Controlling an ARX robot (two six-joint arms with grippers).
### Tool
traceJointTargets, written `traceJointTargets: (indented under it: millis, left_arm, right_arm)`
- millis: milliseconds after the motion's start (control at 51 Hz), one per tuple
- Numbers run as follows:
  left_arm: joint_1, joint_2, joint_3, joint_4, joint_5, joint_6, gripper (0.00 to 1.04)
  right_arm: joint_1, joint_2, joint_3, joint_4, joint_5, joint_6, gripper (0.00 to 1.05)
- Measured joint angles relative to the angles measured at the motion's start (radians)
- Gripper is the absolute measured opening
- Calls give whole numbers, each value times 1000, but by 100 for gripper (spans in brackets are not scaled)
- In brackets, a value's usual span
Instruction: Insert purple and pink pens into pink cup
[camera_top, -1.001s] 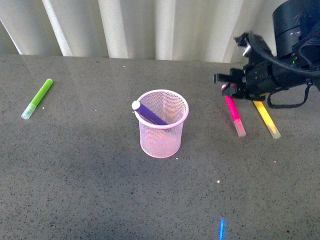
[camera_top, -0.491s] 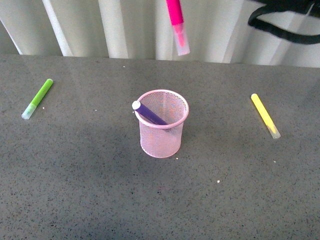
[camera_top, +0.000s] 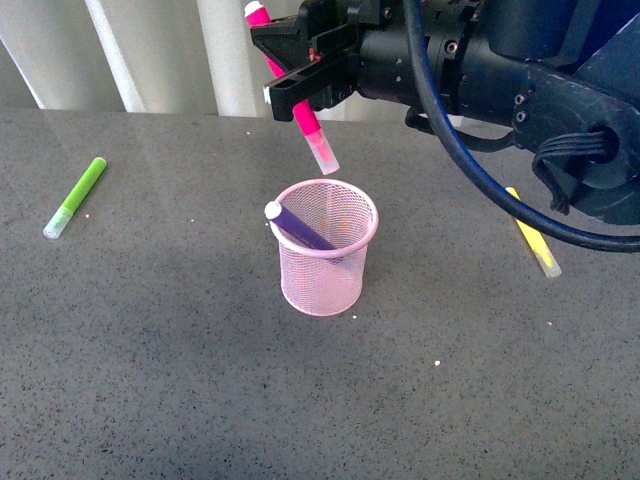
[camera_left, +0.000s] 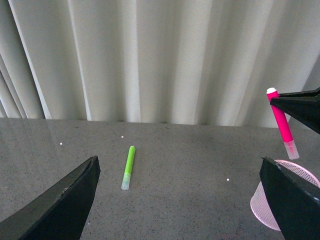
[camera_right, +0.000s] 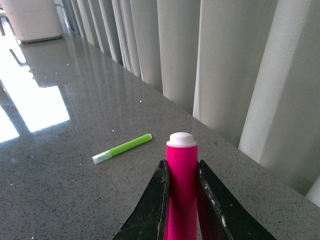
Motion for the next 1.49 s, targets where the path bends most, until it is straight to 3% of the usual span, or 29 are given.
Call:
traceJointTargets:
  millis: [785,1354,1492]
  left_arm:
    - [0,0,0,0,0,0,98]
    - [0,0,0,0,0,0,98]
    - [0,0,0,0,0,0,98]
  right_arm:
    - [14,63,-31,53,-62,-29,11]
    - [-19,54,-48,54,-82,-33,98]
    - [-21,42,-53,56,-75,-33,98]
